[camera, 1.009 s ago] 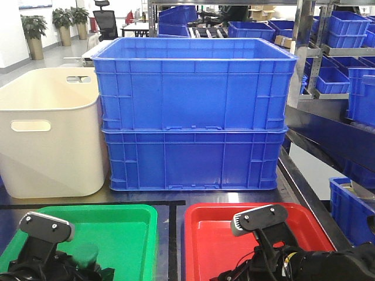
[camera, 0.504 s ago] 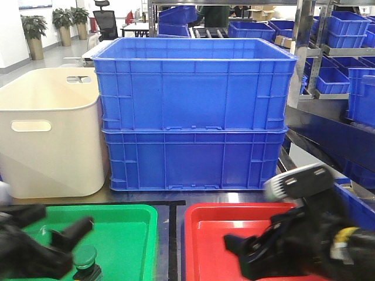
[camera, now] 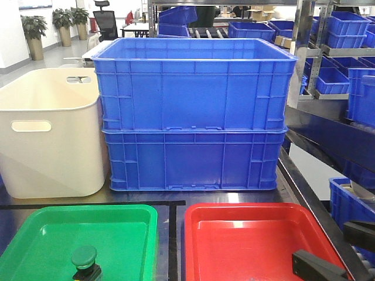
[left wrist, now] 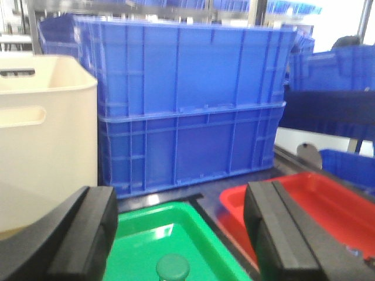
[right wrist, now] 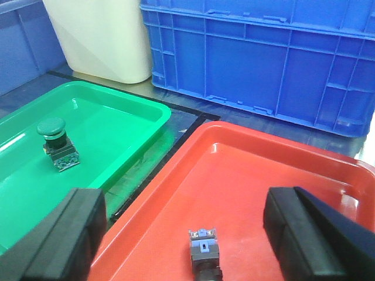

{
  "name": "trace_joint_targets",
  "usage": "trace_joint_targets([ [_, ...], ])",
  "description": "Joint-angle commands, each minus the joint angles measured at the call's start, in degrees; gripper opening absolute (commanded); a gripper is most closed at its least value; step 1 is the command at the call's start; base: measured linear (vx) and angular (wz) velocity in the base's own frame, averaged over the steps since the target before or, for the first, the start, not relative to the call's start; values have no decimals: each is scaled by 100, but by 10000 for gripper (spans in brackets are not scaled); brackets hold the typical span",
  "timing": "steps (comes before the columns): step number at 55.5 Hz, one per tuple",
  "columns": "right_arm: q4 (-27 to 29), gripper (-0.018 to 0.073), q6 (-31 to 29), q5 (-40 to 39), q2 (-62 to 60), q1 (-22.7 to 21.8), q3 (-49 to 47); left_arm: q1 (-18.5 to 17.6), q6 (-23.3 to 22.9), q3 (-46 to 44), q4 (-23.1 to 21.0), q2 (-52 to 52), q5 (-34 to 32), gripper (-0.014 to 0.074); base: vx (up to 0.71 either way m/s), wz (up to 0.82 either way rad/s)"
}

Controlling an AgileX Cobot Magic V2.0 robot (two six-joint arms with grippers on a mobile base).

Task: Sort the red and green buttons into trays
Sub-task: 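Open both grippers to release the buttons and lift away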

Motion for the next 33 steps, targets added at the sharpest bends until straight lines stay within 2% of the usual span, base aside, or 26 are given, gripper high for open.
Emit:
trace_joint_targets([
  [1, 14, 591, -53, -429, -54, -4, -159, -34, -32, -177, -40, -136, -398, 559, 0, 0],
  [33, 14, 591, -53, -425, -43, -4, -159, -28, -32, -63, 61, -215, -447, 559, 0, 0],
])
